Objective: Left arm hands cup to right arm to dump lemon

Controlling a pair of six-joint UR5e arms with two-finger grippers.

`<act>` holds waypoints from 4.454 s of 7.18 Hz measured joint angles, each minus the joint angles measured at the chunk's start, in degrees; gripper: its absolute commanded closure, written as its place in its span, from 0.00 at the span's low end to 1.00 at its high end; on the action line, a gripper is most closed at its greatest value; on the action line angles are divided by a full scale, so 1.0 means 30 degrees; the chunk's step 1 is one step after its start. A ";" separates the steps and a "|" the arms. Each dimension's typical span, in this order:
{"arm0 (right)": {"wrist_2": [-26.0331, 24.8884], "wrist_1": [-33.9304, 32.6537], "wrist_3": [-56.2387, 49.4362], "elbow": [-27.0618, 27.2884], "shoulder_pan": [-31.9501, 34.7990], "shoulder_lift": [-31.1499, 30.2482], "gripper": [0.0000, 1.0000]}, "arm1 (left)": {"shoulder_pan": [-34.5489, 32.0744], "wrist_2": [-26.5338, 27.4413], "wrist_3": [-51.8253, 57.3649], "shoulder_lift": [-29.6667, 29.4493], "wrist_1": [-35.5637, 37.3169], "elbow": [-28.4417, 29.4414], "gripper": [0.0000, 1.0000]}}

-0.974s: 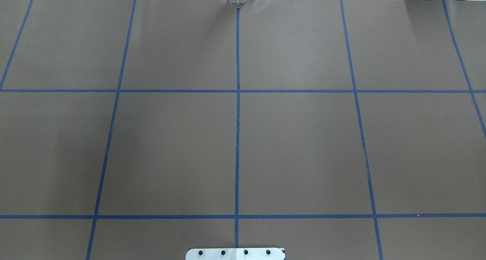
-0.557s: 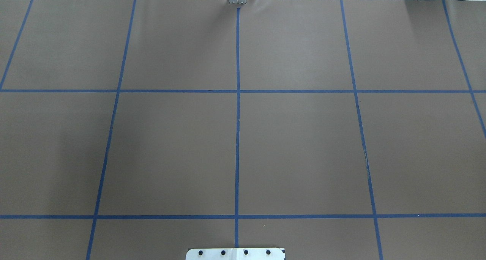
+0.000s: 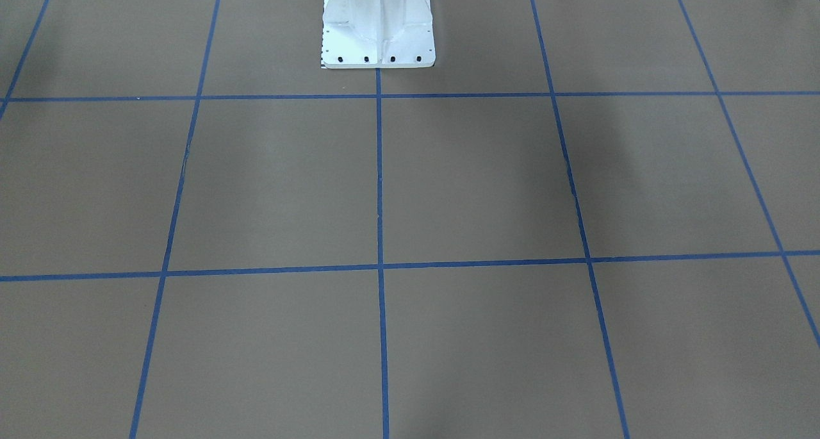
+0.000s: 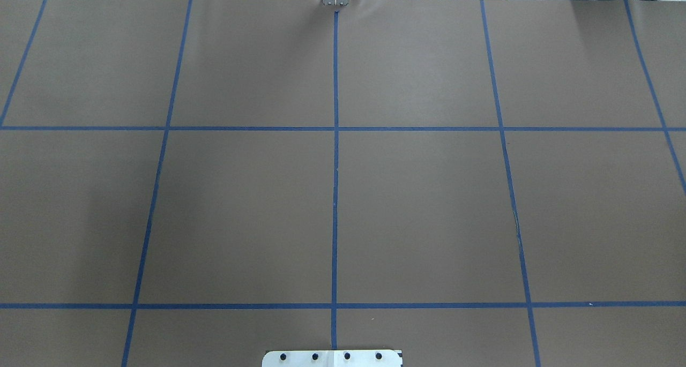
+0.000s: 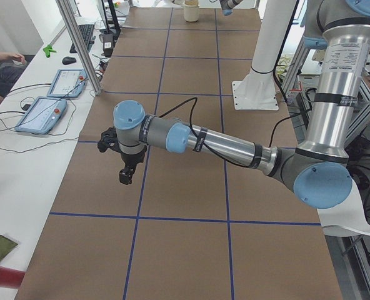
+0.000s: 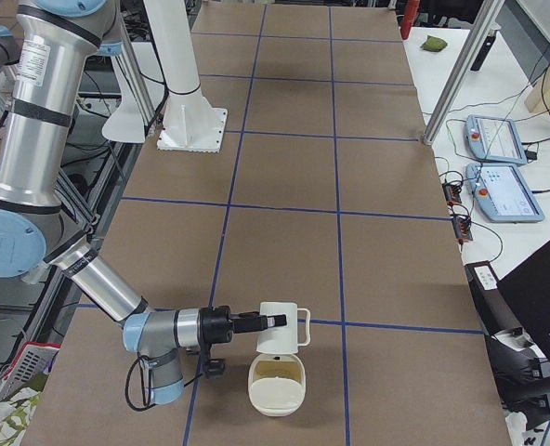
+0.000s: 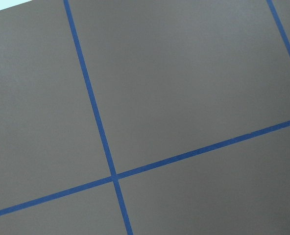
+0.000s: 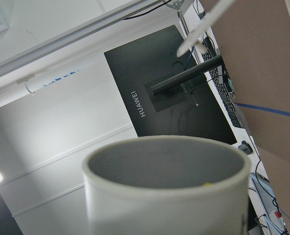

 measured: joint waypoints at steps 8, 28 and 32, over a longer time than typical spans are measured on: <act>0.0028 0.0086 0.1994 -0.0988 -0.0012 0.0075 1.00 | 0.0000 -0.0032 -0.0045 -0.0023 0.0011 -0.0034 0.00; 0.9376 0.0060 -2.3106 0.2614 0.0017 -0.1263 1.00 | 0.0000 -0.0113 -0.0069 0.0285 0.0068 -0.0052 0.00; 1.0055 -0.7059 -3.4393 0.6090 -0.0019 0.0070 1.00 | 0.0000 -0.0192 -0.0034 0.0262 -0.0081 -0.0383 0.00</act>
